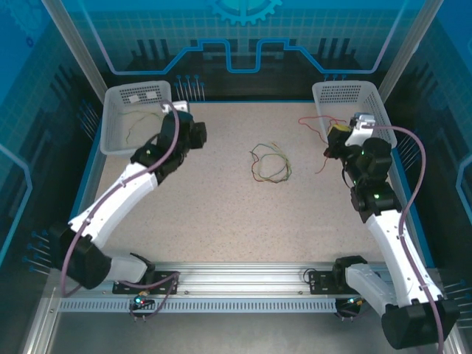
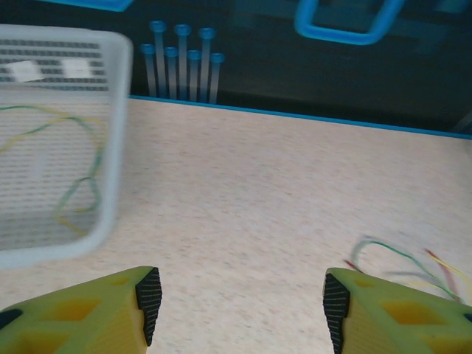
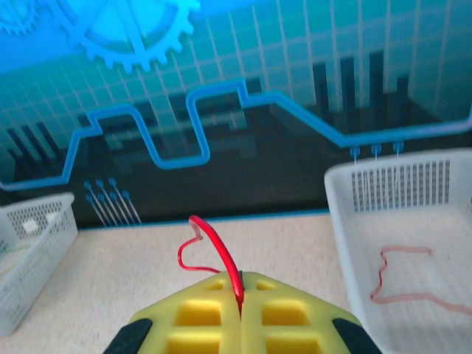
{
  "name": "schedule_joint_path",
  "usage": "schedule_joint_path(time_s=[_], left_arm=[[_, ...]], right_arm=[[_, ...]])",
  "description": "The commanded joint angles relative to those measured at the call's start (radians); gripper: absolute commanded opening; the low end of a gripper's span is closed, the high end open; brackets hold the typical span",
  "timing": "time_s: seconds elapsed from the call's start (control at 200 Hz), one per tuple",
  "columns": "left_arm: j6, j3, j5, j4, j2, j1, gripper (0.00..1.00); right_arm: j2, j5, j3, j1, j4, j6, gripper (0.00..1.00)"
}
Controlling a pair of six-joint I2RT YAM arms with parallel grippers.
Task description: Untangle the cables
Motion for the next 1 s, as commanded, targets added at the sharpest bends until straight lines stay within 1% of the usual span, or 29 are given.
schedule_joint_path(time_s=[0.0, 0.115, 0.185, 0.255, 0.315, 0.385, 0.425, 0.47, 0.56, 0.725, 0.805, 0.996], left_arm=[[-0.046, -0.084, 0.016, 0.133, -0.038, -0.088, 0.62], [-0.028, -0.15, -0.024, 0.163, -0.045, -0.233, 0.62], [-0.029, -0.19, 0.008, 0.206, -0.038, -0.278, 0.62], [-0.046, -0.21, -0.007, 0.216, -0.029, -0.312, 0.62], [-0.041, -0.227, 0.043, 0.259, -0.021, -0.332, 0.62], [-0.007, -0.244, 0.09, 0.324, -0.009, -0.368, 0.62], [0.023, -0.254, 0.115, 0.364, 0.0, -0.391, 0.63], [0.042, -0.26, 0.133, 0.393, 0.015, -0.413, 0.64], [0.055, -0.259, 0.179, 0.431, 0.048, -0.436, 0.64], [0.045, -0.26, 0.177, 0.471, 0.092, -0.445, 0.64], [0.045, -0.262, 0.166, 0.489, 0.104, -0.446, 0.65], [0.038, -0.282, 0.104, 0.498, 0.112, -0.445, 0.65]], right_arm=[[0.052, 0.035, 0.07, -0.034, 0.16, -0.042, 0.0], [0.15, 0.019, 0.103, -0.09, 0.294, -0.046, 0.0], [0.206, 0.016, 0.113, -0.132, 0.358, -0.031, 0.0], [0.251, 0.027, 0.103, -0.179, 0.438, -0.012, 0.0], [0.298, 0.035, 0.083, -0.228, 0.523, 0.024, 0.0], [0.364, 0.0, 0.082, -0.292, 0.596, 0.085, 0.0], [0.411, -0.024, 0.099, -0.327, 0.61, 0.11, 0.0], [0.459, -0.038, 0.13, -0.345, 0.589, 0.112, 0.0], [0.543, -0.088, 0.165, -0.372, 0.58, 0.121, 0.0], [0.663, -0.1, 0.184, -0.386, 0.573, 0.119, 0.0], [0.72, -0.13, 0.189, -0.396, 0.577, 0.131, 0.0], [0.814, -0.168, 0.214, -0.396, 0.511, 0.14, 0.0]])
